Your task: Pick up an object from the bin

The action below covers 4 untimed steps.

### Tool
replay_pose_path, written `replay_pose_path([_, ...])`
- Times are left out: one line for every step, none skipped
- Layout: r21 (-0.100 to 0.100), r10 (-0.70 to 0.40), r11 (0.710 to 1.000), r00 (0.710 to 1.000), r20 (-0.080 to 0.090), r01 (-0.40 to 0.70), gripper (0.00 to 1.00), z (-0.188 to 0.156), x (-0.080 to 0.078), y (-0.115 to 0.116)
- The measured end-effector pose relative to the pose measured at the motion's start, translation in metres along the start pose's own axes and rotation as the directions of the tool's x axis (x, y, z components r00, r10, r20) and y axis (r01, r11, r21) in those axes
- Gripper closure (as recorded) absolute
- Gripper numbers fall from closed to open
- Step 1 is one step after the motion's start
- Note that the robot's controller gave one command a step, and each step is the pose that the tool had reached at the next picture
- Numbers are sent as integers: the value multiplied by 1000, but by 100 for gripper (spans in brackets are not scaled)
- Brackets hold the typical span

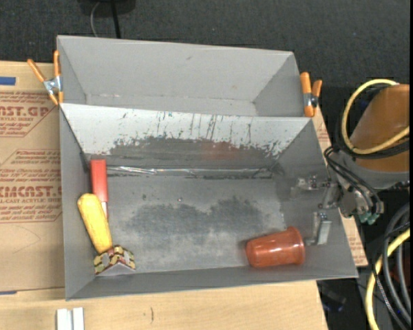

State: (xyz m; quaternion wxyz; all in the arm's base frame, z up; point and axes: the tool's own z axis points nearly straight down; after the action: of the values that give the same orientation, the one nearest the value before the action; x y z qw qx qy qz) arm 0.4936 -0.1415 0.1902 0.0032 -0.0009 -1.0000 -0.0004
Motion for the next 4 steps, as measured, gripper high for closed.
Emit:
replay_pose_path([1,-2,1000,1000,7,2,0,-4,-2,1])
replay_pose_path([3,-86,996,996,11,86,0,29,-1,-2])
replay_pose_path([3,-341,940,940,7,341,0,73,6,1])
replay_pose_path([5,-418,908,908,9,418,100,109,9,2])
